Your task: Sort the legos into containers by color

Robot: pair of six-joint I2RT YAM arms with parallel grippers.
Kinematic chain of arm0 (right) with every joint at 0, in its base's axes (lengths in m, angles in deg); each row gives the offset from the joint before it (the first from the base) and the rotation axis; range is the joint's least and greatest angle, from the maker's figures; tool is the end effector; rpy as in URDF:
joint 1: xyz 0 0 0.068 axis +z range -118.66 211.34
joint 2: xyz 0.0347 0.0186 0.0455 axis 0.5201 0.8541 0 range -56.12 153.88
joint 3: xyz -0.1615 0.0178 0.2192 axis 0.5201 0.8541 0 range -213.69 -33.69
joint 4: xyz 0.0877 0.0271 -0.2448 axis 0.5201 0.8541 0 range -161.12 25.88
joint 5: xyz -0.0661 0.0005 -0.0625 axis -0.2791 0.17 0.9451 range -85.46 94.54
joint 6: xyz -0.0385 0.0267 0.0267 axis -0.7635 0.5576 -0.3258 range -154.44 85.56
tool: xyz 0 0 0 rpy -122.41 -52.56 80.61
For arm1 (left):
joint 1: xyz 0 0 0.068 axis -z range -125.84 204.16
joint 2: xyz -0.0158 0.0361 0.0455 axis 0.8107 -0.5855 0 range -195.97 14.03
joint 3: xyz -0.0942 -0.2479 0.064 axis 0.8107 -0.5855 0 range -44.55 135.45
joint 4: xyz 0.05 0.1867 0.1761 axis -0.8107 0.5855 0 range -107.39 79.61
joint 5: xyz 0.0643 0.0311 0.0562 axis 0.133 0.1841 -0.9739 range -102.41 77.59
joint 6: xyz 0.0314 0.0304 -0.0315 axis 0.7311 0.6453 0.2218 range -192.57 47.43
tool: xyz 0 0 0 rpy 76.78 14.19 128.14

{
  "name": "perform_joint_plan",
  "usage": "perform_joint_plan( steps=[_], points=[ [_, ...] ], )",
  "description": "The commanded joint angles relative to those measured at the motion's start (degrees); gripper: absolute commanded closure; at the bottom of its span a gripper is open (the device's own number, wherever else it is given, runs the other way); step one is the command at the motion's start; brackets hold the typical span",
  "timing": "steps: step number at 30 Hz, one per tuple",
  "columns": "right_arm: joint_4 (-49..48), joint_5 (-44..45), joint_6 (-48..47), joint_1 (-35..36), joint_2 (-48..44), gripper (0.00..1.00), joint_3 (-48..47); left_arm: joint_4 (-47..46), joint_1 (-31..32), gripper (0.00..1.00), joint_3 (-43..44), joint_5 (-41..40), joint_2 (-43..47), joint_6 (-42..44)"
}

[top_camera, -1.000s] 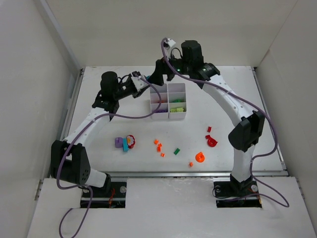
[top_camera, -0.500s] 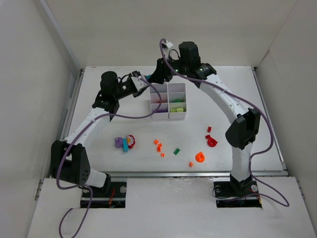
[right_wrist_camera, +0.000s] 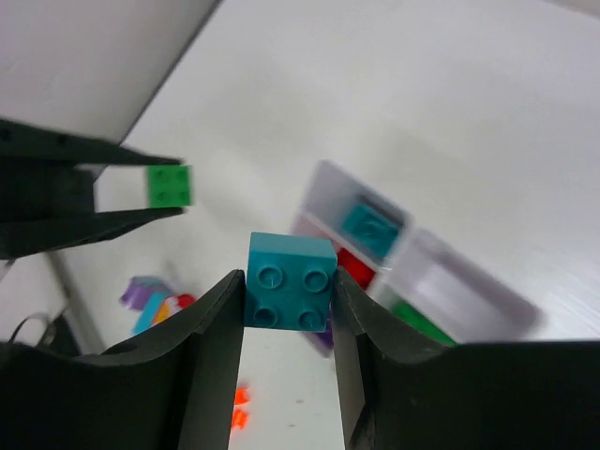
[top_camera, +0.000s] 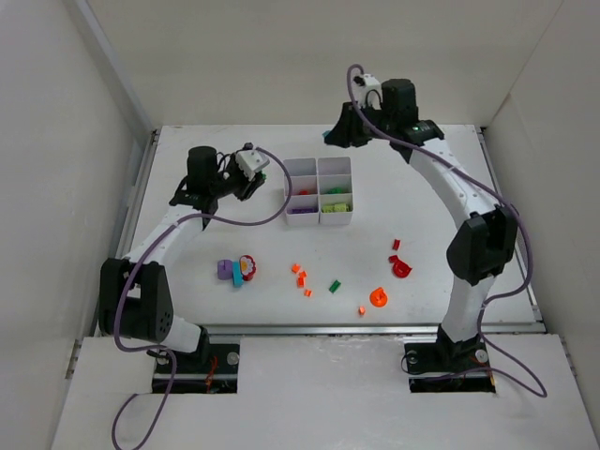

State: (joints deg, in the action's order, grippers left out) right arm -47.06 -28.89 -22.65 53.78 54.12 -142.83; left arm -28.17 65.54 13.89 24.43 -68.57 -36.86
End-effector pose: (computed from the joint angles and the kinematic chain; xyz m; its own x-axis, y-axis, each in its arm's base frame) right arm 0.4097 0.1903 0.3724 -0.5439 -0.0400 -0.8382 -0.6827 0.6019 0.4143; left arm 0.3230 -0.0867 0.3060 0.2416 0.4280 -0.8709 0.7250 0.5169 0.4552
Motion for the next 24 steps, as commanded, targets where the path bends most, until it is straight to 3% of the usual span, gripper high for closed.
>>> perform_joint_plan(
  steps=[1,11,17,24],
  points=[
    [-0.24,6.35,-0.80,-2.22,-4.42,1.00,0.51,2.61,-0.57,1.00,-1.91,-1.95,0.43,-1.16],
    [11.27,14.35,-3.27,2.26,4.98,1.00,-7.57,-2.21,-0.57,1.00,-2.98,-0.37,0.43,-4.85],
    [12.33,20.33,-3.27,4.37,5.78,1.00,-9.51,-4.68,-0.57,1.00,-4.12,-0.37,0.43,-7.05],
    [13.39,20.86,-3.27,4.37,5.78,1.00,-9.51,-5.74,-0.57,1.00,-4.65,-0.37,0.43,-8.72]
  ],
)
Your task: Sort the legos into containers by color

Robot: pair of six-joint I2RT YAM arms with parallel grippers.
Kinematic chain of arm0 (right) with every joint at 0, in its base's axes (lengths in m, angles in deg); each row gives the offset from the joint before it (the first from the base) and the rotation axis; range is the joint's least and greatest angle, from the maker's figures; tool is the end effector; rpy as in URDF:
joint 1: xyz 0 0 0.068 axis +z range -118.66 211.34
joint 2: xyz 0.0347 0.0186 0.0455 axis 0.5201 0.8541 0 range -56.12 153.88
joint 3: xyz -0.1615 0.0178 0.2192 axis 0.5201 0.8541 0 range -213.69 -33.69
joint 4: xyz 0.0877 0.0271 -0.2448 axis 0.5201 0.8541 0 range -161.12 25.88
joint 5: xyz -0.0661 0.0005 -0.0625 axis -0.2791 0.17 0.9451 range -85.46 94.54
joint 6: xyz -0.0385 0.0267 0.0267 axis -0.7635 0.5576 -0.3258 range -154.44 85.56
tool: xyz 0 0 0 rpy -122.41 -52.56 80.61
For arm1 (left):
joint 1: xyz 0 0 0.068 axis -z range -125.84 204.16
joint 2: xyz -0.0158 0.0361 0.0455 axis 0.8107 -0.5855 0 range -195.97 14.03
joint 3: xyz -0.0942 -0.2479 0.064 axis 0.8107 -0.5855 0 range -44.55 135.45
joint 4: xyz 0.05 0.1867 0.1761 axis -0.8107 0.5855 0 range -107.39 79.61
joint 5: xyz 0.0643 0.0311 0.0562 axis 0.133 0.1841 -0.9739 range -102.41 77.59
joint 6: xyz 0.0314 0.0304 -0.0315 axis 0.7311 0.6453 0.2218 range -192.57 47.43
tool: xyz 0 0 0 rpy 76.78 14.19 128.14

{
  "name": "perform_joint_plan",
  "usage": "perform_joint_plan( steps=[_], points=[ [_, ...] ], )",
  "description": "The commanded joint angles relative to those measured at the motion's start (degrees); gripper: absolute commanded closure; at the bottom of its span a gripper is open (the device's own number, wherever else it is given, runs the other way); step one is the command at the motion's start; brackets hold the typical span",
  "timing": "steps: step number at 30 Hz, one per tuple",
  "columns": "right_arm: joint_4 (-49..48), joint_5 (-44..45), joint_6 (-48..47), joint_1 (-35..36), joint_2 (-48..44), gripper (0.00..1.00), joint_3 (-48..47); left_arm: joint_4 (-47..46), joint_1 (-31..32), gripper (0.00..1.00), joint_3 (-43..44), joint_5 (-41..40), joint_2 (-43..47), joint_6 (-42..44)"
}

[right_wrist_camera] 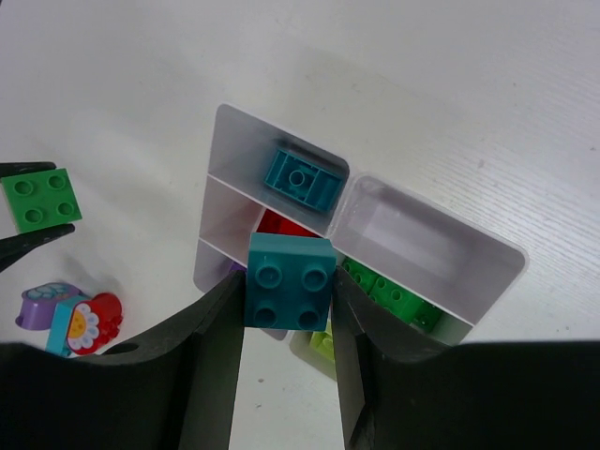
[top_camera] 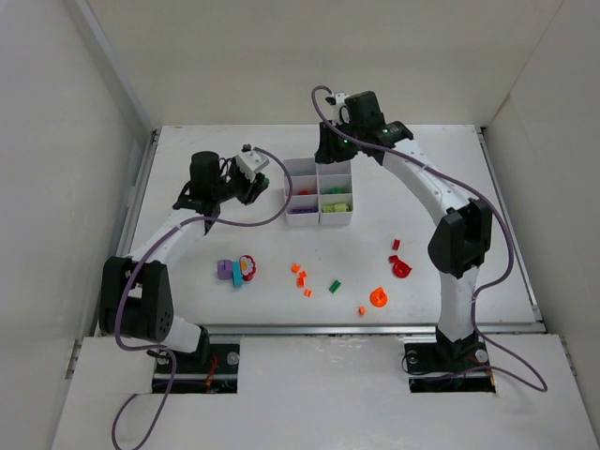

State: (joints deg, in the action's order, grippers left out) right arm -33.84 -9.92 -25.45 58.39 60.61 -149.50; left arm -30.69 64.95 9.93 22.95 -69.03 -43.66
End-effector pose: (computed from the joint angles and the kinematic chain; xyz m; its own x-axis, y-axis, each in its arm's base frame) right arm 0.4145 0.2215 0.3383 -0.6401 -0.1568 -0.7521 -0.5215 0.8076 0.2754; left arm 0.3216 -0.0822 0.2839 0.1122 0.3801 -0.9181 0.7388 0.5859 0.3328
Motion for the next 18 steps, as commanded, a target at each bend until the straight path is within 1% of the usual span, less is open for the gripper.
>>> perform_joint_plan(
  steps=[1,6,18],
  points=[
    [0.16,1.89,-0.47,-0.24,-0.71,1.00,-2.84,-3.22,0.02,1.00,-1.21,1.12,0.89,-2.62],
    [0.16,1.89,-0.47,-0.24,-0.71,1.00,-2.84,-3.75,1.16,1.00,-1.22,1.12,0.89,-3.15],
    [0.16,2.94,-1.00,-0.24,-1.24,1.00,-1.79,-3.75,1.17,1.00,-1.74,1.12,1.42,-3.68]
  ],
)
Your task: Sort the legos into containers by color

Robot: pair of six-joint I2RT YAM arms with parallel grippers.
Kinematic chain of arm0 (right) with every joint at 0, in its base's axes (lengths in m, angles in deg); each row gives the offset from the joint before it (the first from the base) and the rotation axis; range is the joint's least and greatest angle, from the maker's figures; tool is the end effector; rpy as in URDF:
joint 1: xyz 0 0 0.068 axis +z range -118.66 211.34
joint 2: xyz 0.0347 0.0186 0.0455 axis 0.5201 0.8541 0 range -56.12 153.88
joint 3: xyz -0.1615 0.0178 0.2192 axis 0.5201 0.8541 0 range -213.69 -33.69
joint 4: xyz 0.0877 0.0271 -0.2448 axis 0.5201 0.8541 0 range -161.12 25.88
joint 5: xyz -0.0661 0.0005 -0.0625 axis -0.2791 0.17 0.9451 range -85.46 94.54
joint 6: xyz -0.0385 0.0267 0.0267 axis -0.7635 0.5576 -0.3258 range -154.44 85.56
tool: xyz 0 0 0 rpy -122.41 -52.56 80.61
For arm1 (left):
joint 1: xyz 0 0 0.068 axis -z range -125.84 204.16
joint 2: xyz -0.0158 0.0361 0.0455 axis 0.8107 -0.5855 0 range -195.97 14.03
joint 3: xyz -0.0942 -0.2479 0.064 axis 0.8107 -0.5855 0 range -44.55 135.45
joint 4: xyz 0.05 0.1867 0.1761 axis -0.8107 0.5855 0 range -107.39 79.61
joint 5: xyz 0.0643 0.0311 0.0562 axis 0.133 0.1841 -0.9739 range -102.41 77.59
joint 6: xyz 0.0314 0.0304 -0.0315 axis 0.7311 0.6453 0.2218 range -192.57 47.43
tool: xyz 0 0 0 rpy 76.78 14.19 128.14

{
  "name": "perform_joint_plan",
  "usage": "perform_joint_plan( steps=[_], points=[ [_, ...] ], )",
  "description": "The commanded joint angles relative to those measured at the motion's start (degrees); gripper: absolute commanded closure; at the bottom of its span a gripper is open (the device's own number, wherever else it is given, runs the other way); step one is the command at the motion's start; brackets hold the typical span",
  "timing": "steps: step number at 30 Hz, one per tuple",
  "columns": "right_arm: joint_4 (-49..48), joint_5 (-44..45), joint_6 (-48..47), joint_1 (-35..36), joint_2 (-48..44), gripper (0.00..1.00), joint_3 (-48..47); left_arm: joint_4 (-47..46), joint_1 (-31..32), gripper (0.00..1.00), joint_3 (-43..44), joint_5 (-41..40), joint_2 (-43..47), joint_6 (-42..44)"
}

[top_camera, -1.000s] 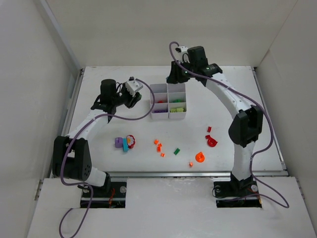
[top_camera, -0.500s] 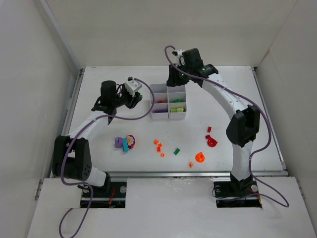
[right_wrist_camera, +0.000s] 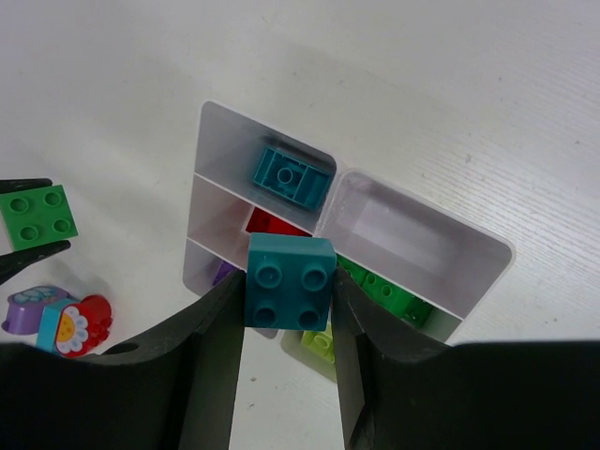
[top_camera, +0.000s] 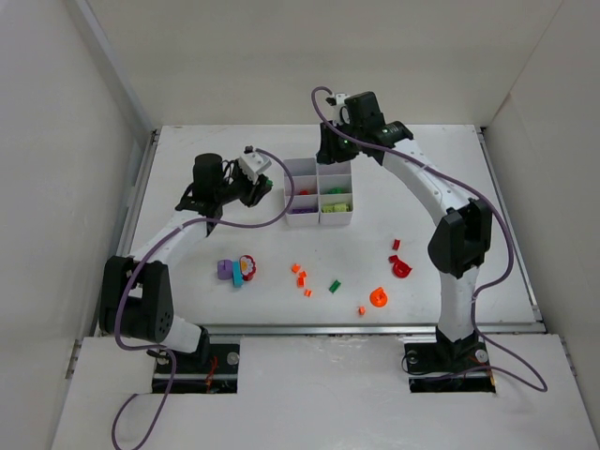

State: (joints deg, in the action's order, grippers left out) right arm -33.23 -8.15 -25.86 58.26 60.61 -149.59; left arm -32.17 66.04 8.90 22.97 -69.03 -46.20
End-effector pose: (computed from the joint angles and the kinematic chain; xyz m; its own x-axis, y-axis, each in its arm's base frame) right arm 0.4151 0.2194 0.3378 -0.6402 -0.1617 -0.7510 -0.5046 0.8256 0.2524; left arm 0.3190 -0.0881 0.2803 0.0933 0.3505 -0.9319 0.7524 0.5882 0.2966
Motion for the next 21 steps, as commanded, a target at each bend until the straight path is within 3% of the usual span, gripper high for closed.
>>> perform_joint_plan(
  steps=[1,14,21],
  points=[
    [-0.45,1.17,-0.58,-0.11,-1.24,1.00,-1.70,-2.26,0.07,1.00,-0.72,1.10,1.42,-1.15],
    [-2.29,1.71,-0.58,-0.11,-2.29,1.00,-1.17,-2.79,0.60,1.00,-1.24,1.10,1.42,-1.67],
    [-12.47,4.68,1.43,-0.11,-2.29,1.00,-1.09,-3.32,0.60,1.00,-1.77,1.10,1.42,-1.67]
  ],
)
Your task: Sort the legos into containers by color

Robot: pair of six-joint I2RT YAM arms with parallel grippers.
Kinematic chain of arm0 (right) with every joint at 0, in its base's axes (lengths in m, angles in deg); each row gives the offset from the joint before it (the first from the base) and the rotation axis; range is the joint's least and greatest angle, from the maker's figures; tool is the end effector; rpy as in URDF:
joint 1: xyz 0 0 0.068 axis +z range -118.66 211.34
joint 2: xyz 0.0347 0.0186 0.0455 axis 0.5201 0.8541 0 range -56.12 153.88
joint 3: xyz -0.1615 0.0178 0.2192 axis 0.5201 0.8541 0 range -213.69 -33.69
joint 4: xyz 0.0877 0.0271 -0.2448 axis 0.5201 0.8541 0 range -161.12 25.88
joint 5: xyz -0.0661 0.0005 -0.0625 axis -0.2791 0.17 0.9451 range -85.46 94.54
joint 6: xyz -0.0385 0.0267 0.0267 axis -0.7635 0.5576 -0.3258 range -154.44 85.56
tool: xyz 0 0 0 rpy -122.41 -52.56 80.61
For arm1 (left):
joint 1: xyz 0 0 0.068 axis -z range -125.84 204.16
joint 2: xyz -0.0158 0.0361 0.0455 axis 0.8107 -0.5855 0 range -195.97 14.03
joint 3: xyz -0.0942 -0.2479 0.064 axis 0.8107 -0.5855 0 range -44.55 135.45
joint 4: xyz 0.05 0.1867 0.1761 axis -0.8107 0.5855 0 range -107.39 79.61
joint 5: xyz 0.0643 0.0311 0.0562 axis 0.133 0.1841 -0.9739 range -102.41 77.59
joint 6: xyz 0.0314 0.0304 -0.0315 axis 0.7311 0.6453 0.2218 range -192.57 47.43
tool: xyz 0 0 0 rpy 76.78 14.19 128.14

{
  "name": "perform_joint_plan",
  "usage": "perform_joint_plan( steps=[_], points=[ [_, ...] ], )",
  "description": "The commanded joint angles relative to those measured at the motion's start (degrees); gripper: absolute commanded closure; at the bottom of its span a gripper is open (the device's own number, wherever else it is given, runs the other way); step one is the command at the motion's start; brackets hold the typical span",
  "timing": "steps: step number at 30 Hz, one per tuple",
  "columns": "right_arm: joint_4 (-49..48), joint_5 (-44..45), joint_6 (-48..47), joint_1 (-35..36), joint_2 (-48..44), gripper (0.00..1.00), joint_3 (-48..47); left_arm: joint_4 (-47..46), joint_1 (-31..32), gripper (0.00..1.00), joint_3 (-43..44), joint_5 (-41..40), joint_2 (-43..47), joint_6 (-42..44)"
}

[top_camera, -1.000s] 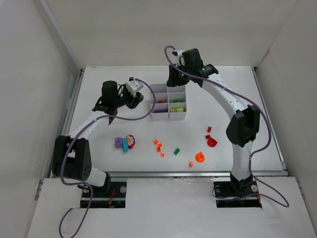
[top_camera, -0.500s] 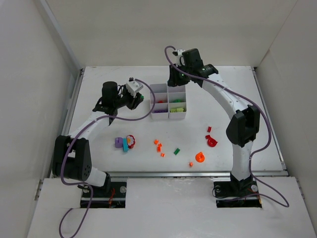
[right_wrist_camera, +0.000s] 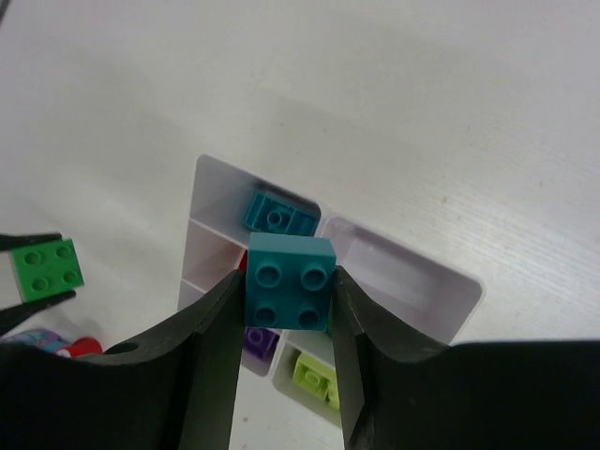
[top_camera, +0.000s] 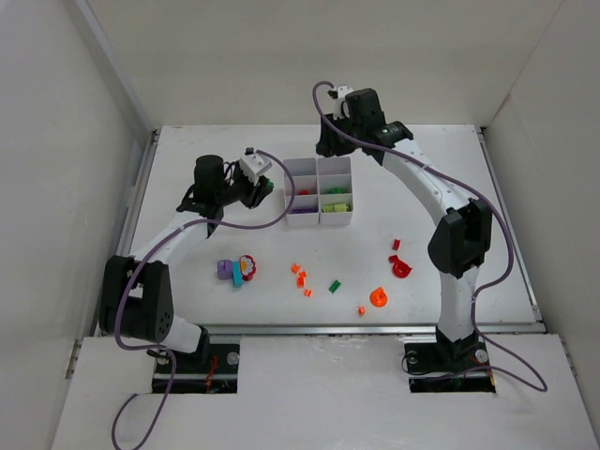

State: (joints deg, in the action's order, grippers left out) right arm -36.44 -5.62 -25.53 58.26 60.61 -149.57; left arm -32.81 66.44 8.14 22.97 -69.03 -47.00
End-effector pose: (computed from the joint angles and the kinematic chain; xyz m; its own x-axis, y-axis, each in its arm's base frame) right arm 0.4193 0.2198 0.3423 -0.6007 -0.1339 -0.7882 -0.4864 0.8436 0.2274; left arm 0.3174 -0.0901 0.2769 0.0833 0.3421 -0.9360 0.7583 0.5876 0.2823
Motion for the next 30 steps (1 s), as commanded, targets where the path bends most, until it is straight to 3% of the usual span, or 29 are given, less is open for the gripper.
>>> perform_joint_plan(
  steps=[1,6,30],
  points=[
    [-11.02,2.15,1.11,-0.11,-2.29,1.00,-1.11,-3.21,0.21,1.00,-1.01,1.10,1.42,-0.86],
    [-13.67,2.68,1.64,-0.11,3.23,1.00,-8.21,-3.21,0.21,1.00,-1.01,1.10,1.42,-1.39],
    [-16.75,2.24,2.26,-0.11,4.47,1.00,-7.17,-0.49,0.21,1.00,1.72,0.57,-0.69,-1.39]
  ],
)
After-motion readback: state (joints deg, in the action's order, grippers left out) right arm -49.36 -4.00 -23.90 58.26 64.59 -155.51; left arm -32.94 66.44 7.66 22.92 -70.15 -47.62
